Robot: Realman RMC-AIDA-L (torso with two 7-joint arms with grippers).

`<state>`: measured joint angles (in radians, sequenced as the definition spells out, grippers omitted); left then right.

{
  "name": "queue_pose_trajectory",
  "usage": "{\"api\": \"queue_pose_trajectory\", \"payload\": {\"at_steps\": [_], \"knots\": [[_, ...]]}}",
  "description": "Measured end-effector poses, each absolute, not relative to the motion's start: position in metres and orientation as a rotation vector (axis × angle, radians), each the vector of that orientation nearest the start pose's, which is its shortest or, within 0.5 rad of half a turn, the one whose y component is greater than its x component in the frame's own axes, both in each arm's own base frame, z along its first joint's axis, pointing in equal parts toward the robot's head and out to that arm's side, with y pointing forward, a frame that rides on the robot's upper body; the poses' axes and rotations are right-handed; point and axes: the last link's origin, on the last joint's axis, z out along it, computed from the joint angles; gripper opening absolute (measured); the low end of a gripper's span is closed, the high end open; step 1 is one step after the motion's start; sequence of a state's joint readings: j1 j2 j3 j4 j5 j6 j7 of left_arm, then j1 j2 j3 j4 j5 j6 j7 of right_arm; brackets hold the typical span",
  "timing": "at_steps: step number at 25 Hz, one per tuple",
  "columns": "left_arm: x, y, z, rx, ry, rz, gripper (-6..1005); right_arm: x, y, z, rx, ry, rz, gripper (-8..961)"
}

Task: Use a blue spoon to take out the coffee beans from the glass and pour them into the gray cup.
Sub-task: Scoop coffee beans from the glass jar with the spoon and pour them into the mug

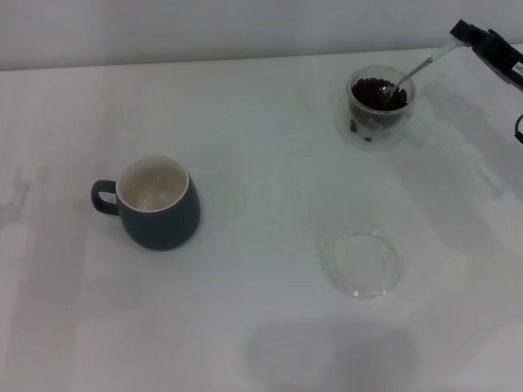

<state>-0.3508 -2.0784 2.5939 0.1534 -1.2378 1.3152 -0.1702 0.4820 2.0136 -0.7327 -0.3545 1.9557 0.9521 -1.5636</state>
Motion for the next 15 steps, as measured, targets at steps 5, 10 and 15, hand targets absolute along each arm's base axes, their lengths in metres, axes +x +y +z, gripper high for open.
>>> {"api": "queue_pose_trajectory", "payload": {"at_steps": [5,10,15], "knots": [[-0.3504,0.2929,-0.0007,-1.448,-0.585,-0.745,892,0.3465,0.3796,0.0495,-1.506,1.420,1.131,146],[-0.3503,0.2932,-0.0004,-1.448,-0.583,-0.745,893,0.3490,0.3800,0.0489,-1.442,1.506,1.167,147],[-0.3505,0.2931,-0.0003,-1.448,-0.583,-0.744,893,0.3531,0.3815,0.0541,-1.364,1.550,1.203,147]]}}
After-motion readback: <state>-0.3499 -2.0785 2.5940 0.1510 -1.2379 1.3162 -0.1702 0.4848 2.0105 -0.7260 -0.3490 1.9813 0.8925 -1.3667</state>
